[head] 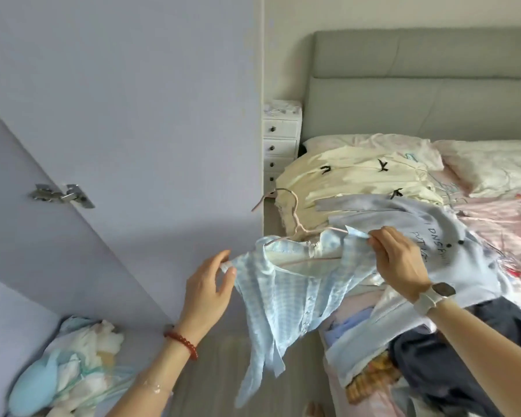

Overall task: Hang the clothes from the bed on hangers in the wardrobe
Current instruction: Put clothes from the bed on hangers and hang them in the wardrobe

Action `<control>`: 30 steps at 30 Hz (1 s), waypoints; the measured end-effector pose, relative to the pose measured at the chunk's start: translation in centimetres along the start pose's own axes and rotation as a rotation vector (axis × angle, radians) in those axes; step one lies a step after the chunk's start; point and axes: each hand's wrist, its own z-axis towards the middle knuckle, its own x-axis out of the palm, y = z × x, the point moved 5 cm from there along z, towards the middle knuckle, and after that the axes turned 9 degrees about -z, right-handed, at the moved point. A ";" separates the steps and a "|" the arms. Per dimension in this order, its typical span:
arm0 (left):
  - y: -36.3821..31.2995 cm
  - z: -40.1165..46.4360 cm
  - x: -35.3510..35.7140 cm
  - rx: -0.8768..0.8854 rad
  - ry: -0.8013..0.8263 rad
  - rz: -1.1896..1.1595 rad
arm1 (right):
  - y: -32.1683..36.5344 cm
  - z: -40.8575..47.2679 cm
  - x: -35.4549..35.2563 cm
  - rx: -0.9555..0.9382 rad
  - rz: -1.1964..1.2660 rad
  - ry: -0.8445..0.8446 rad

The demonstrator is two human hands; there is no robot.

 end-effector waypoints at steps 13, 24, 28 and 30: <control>-14.3 14.9 25.4 0.208 0.068 0.203 | -22.5 -4.1 -5.5 0.459 -0.272 0.071; -10.5 27.5 23.9 -0.067 -0.301 -0.059 | -20.0 6.6 4.6 0.411 0.000 0.032; -11.1 32.5 24.3 -0.005 -0.222 -0.203 | -19.8 14.0 8.8 0.410 0.064 -0.027; -11.1 35.0 24.3 -0.008 -0.211 -0.230 | -19.8 17.9 10.1 0.401 0.096 -0.049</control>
